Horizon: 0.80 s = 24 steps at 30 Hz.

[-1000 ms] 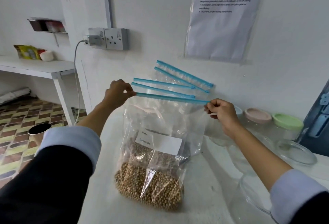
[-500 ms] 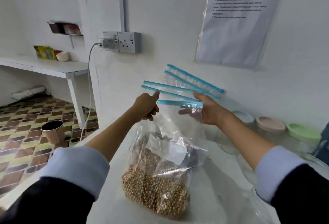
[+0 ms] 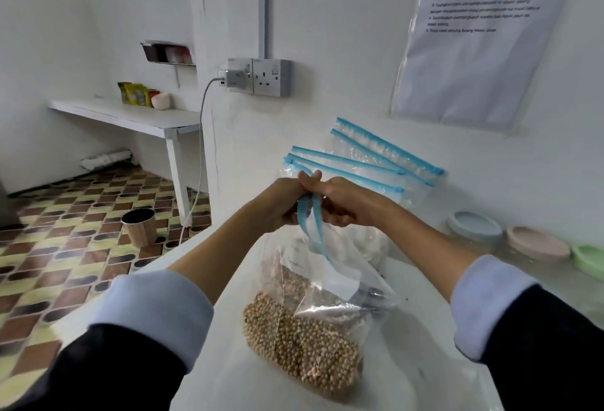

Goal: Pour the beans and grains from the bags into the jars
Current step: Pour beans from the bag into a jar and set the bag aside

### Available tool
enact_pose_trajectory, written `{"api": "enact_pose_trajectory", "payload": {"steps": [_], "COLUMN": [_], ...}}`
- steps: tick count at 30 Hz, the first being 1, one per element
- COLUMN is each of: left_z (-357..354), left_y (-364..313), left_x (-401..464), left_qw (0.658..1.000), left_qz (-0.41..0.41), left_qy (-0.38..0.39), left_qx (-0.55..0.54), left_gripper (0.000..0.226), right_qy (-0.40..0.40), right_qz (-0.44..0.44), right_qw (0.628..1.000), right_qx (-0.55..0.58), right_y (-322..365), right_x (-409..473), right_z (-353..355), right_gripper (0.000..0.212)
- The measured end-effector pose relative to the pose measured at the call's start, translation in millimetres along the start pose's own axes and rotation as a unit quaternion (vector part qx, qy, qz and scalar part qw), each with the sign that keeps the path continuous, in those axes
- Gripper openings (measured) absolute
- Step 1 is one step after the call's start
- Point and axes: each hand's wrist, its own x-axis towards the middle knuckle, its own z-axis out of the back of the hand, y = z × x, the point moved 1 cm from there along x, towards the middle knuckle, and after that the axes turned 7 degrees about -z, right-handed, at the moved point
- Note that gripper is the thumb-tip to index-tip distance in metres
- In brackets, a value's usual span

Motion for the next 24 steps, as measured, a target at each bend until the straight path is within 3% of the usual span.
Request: {"api": "enact_pose_trajectory", "payload": {"steps": [3,7,11,13,15,18,24], "left_z": [2.2,10.0,25.1,43.2,69.5,99.5,103.1], "left_y": [1.6,0.8,-4.1,-3.0,0.5,5.9,5.2], "left_x": [-4.2,-11.7,-16.7,-19.4,-23.8,-29.4,-33.4], "left_qw": [0.998,0.998,0.983,0.939,0.900,0.903,0.916], "left_qz": [0.007,0.000,-0.033,-0.045,-0.036,-0.027,-0.052], "left_qy": [0.048,0.068,0.017,0.002,-0.035,-0.084,-0.091], "left_qx": [-0.033,0.000,0.179,0.342,0.434,0.421,0.388], "left_gripper": [0.044,0.026,0.016,0.016,0.020,0.024,0.025], "right_qy": [0.016,0.068,-0.014,-0.064,-0.099,-0.121,-0.154], "right_qz": [0.010,-0.006,-0.015,-0.028,-0.046,-0.050,-0.002], "right_qw": [1.000,0.997,0.998,0.985,0.968,0.957,0.947], "right_qx": [-0.001,0.025,-0.053,-0.156,-0.225,-0.258,-0.283], "right_y": [-2.5,-4.9,-6.3,-12.8,-22.7,-29.9,-23.9], "right_x": [-0.2,-1.6,2.3,2.4,1.1,-3.3,-4.0], "right_z": [3.6,13.8,29.9,48.3,70.8,86.7,85.0], "right_gripper": [0.058,0.034,0.029,0.027,0.028,0.028,0.015]}}
